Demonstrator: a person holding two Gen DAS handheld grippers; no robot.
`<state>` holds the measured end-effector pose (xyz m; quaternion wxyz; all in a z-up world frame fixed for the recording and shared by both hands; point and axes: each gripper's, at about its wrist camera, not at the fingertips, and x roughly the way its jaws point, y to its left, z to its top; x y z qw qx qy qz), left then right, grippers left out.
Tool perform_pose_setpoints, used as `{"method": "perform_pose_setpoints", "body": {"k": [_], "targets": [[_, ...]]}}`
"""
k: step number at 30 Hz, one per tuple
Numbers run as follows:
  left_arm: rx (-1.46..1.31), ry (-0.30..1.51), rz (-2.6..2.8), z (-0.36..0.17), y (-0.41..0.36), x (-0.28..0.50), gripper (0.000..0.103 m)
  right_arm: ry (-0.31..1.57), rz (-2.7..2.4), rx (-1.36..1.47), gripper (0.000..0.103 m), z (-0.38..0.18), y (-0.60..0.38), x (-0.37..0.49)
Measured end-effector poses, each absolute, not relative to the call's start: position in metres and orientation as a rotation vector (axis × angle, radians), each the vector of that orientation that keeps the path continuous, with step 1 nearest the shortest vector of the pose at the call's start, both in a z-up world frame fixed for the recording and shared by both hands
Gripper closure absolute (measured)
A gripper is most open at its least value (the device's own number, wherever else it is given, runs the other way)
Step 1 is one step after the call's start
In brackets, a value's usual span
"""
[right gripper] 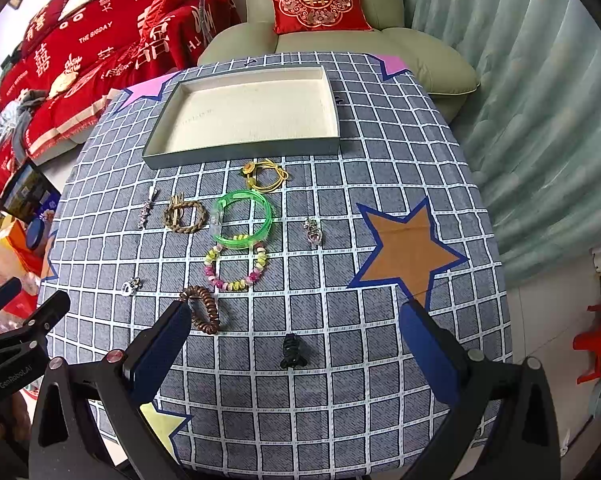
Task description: Organize jewelry
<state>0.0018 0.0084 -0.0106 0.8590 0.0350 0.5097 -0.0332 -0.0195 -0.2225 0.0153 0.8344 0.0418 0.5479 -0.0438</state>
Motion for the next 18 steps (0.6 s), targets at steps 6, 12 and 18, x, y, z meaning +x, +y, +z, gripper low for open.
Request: {"method": "perform_pose_setpoints", "body": {"k": [6,12,18], "targets": [[0.076,1.081,-0.072,-0.011,0.007,0.003,0.000,1.180,-0.095,0.092,0.000,0.014,-0.224,-0.017],[0.081,1.108,-0.066,-0.016,0.007,0.004,0.000,1.221,-0.100,0.112,0.000,0.006,-0.229,-0.016],[0.061,1.181,-0.069,-0.034,0.014,0.012,0.000,1.291,-0.107,0.155,0.000,-0.012,-0.240,-0.017]]}}
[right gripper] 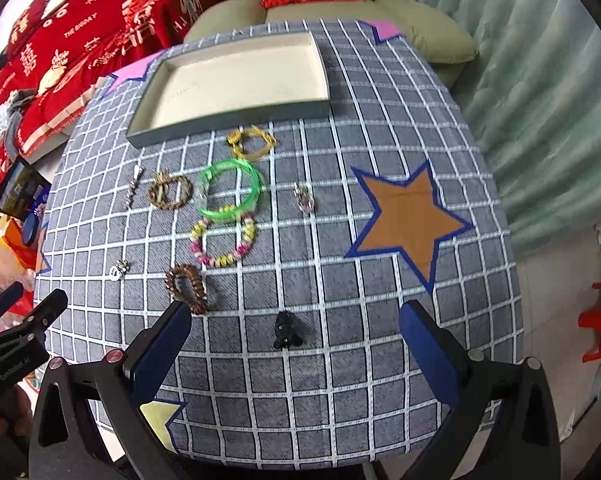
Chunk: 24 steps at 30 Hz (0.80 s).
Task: Organize jewelry
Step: 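Grasp the silver heart pendant with left tool while right tool grasps black hair clip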
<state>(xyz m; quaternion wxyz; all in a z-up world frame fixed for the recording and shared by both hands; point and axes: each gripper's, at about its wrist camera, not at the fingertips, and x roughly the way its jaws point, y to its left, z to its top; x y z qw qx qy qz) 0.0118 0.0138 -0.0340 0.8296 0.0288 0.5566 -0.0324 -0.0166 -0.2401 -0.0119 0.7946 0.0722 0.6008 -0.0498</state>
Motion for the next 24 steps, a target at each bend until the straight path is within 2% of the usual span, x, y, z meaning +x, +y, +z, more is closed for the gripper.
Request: {"method": "perform_pose_setpoints", "body": {"k": [13,21,24], "targets": [[0.110,1.259,-0.102,-0.078,0.011,0.032,0.000,1.440,-0.086,0.212,0.001,-0.072,-0.250,-0.021],[0.131,1.255,-0.138,-0.095,0.004,0.049,0.000,1.490,-0.054,0.196,0.009,-0.103,-0.233,-0.016],[0.149,1.272,-0.153,-0.105,0.001,0.054,0.003,1.505,-0.048,0.189,0.013,-0.111,-0.226,-0.014]]}}
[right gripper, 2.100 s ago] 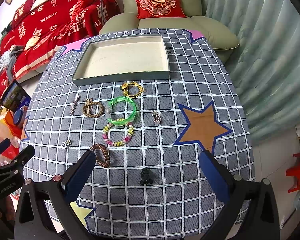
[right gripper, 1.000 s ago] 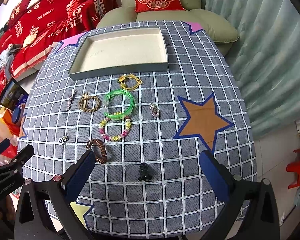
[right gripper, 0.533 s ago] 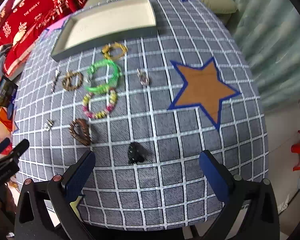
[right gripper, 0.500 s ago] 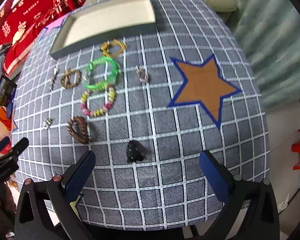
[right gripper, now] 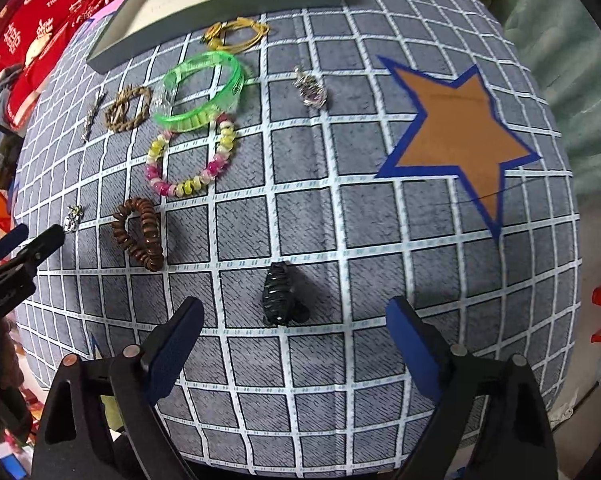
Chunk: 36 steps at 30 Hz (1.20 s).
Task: Organize jewelry
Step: 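Grasp the silver heart pendant with left tool while right tool grasps black hair clip, then carry both items into the cream tray and open both tools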
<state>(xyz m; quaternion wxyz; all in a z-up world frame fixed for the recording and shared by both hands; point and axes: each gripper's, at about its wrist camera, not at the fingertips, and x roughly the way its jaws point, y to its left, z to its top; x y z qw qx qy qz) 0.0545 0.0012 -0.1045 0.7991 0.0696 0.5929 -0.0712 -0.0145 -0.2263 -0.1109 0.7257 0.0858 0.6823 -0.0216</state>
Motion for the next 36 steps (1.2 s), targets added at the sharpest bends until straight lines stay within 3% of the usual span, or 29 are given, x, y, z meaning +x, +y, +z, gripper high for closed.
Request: {"method": "perform_pose_setpoints", "body": {"k": [2,4,7,9,11,12,13,16,19,36], "targets": [[0.162,1.272,-0.159,-0.109,0.000,0.057,0.003,1.514,-0.046,0.183,0.019,-0.116,-0.221,-0.013],[0.170,1.274,-0.171,-0.113,-0.002,0.060,0.012,1.527,-0.048,0.177,0.024,-0.124,-0.218,-0.013],[0.175,1.286,-0.186,-0.120,-0.006,0.065,0.015,1.535,-0.060,0.170,0.031,-0.134,-0.212,-0.019],[0.181,1.293,-0.201,-0.123,-0.009,0.067,0.029,1.533,-0.063,0.167,0.033,-0.137,-0.209,-0.019],[0.173,1.294,-0.218,-0.123,-0.012,0.066,0.031,1.531,-0.069,0.153,0.040,-0.143,-0.202,-0.018],[0.169,1.292,-0.228,-0.122,-0.013,0.066,0.037,1.532,-0.076,0.136,0.044,-0.144,-0.200,-0.018],[0.163,1.293,-0.243,-0.122,-0.014,0.066,0.041,1.532,-0.083,0.122,0.054,-0.143,-0.200,-0.021],[0.173,1.286,-0.266,-0.119,-0.019,0.064,0.066,1.537,-0.092,0.107,0.084,-0.134,-0.202,-0.022],[0.146,1.301,-0.290,-0.118,-0.021,0.065,0.076,1.541,-0.084,0.145,0.084,-0.129,-0.209,-0.018],[-0.027,1.259,-0.300,-0.070,-0.001,0.077,0.075,1.427,0.020,0.297,0.084,-0.055,-0.266,0.032]]}}
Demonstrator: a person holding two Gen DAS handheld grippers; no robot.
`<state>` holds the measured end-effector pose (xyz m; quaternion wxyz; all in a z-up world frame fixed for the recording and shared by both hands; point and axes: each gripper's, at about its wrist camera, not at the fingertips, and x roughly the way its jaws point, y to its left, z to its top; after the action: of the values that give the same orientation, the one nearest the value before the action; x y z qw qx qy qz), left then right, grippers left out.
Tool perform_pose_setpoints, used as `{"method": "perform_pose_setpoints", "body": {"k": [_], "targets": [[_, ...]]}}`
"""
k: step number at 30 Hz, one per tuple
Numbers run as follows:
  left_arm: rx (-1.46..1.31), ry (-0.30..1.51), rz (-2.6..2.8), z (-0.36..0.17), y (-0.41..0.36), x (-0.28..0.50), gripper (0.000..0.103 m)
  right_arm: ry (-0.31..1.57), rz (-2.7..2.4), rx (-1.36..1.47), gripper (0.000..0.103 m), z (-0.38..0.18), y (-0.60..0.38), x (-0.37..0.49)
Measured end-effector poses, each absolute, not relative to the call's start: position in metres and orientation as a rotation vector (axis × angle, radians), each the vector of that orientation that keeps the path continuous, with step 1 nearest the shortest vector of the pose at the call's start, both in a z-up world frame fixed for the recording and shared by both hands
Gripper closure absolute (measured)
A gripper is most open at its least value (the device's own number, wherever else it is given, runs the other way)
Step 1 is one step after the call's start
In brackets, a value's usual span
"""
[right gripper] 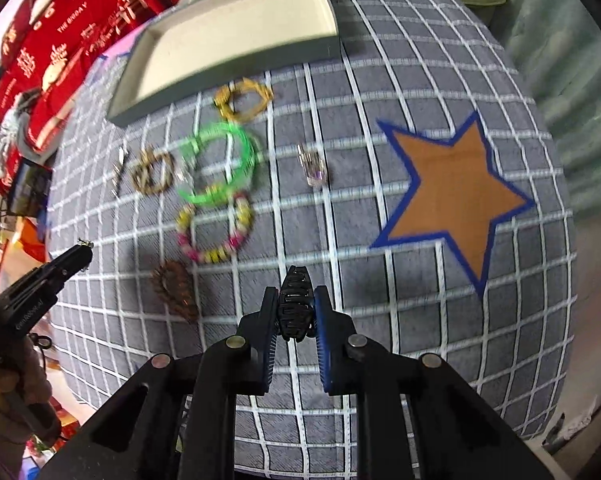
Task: Organize jewelry
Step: 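Carry both items into the cream tray and open both tools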
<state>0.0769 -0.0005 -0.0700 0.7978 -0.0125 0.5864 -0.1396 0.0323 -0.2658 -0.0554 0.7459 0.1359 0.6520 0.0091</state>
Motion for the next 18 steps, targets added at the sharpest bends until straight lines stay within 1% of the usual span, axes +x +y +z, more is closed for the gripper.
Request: {"method": "perform_pose_setpoints", "body": {"k": [4,10,18], "targets": [[-0.045,1.220,-0.292,-0.055,-0.006,0.095,0.075,1.399,0.041,0.304,0.084,-0.040,-0.273,0.053],[-0.073,1.173,-0.278,-0.034,-0.019,0.129,0.075,1.349,0.082,0.296,0.084,-0.020,-0.284,0.108],[-0.077,1.131,-0.260,-0.024,-0.043,0.193,0.075,1.289,0.148,0.242,0.084,-0.020,-0.273,0.169]]}}
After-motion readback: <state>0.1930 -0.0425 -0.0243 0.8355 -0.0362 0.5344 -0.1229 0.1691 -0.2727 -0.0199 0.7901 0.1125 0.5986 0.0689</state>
